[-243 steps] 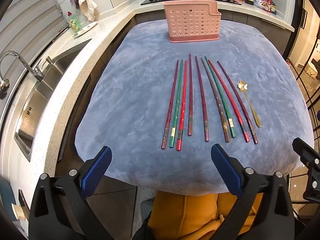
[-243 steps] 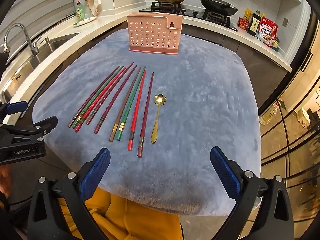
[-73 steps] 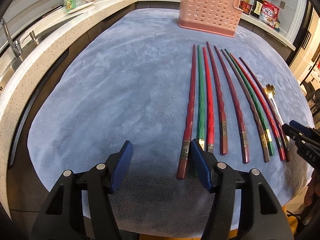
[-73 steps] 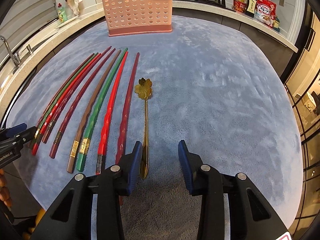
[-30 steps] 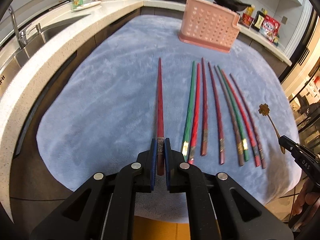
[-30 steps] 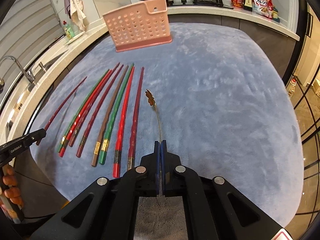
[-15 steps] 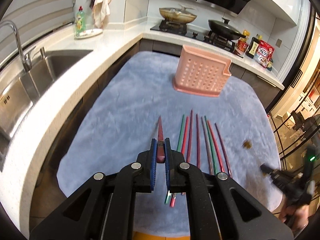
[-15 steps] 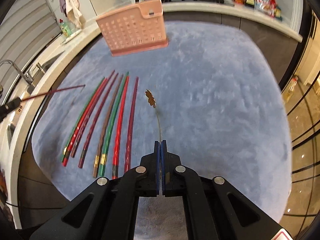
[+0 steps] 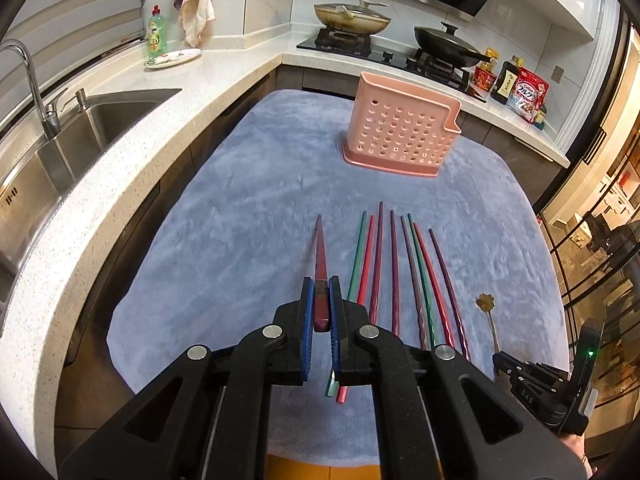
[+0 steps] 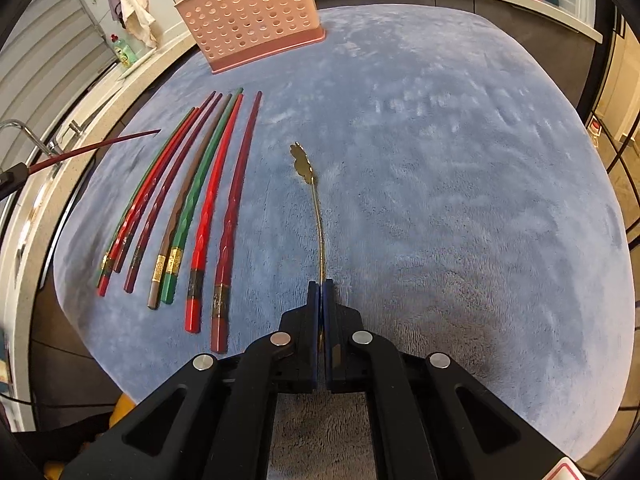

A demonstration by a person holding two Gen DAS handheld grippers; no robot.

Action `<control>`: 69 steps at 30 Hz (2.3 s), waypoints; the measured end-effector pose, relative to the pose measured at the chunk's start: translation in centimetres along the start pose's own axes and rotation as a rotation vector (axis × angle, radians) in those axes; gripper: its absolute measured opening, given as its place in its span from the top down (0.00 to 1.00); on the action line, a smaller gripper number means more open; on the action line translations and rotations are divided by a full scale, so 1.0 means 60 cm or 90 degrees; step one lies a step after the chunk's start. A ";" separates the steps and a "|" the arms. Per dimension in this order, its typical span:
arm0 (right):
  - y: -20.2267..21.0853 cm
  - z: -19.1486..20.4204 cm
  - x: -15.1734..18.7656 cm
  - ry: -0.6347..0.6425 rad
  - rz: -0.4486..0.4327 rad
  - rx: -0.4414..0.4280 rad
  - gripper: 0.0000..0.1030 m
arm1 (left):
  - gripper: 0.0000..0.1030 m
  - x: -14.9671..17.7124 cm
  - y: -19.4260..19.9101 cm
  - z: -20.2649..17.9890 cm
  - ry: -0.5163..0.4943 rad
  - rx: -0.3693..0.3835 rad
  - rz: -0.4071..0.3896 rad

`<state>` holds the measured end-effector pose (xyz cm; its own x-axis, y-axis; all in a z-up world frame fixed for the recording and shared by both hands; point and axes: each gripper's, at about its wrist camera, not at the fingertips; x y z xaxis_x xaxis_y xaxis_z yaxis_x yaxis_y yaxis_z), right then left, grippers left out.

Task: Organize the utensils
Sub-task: 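Lift the chopstick with the left tool while the right tool carries the spoon toward the pink basket, then lower the chopstick into the pink basket and open the left tool while the right tool releases the spoon there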

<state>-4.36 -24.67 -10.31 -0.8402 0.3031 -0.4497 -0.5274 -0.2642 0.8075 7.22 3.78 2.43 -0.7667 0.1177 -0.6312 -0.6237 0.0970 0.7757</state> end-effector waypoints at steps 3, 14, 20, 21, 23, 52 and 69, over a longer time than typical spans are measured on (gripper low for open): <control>0.005 0.001 0.001 -0.001 0.008 0.003 0.98 | 0.93 0.004 -0.001 -0.001 0.000 0.000 0.004; 0.106 0.045 -0.074 0.035 -0.004 0.005 0.98 | 0.93 -0.043 0.041 -0.006 -0.013 0.007 -0.052; 0.121 0.053 -0.125 0.055 -0.033 0.008 0.98 | 0.93 -0.093 0.057 -0.021 -0.021 0.013 -0.097; 0.119 0.053 -0.130 0.055 -0.037 0.009 0.99 | 0.93 -0.099 0.057 -0.023 -0.021 0.011 -0.101; 0.117 0.052 -0.141 0.052 -0.046 0.009 0.99 | 0.93 -0.114 0.055 -0.027 -0.022 0.011 -0.108; 0.010 0.059 -0.578 0.049 -0.205 0.005 0.99 | 0.93 -0.461 -0.017 -0.132 0.009 0.029 -0.273; 0.028 0.064 -0.555 0.048 -0.224 -0.010 0.92 | 0.63 -0.425 -0.069 -0.114 0.011 -0.002 -0.243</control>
<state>23.18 -31.69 7.49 -0.6132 0.3095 -0.7268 -0.7877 -0.1695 0.5923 28.33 -6.36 15.34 -0.4820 0.0574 -0.8743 -0.8650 0.1278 0.4853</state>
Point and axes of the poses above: each gripper's, at about its wrist camera, not at the fingertips, and y roughly against the way its jaws point, z to its left, x to its underside, and after that the axes turned 10 degrees about -x, right-handed
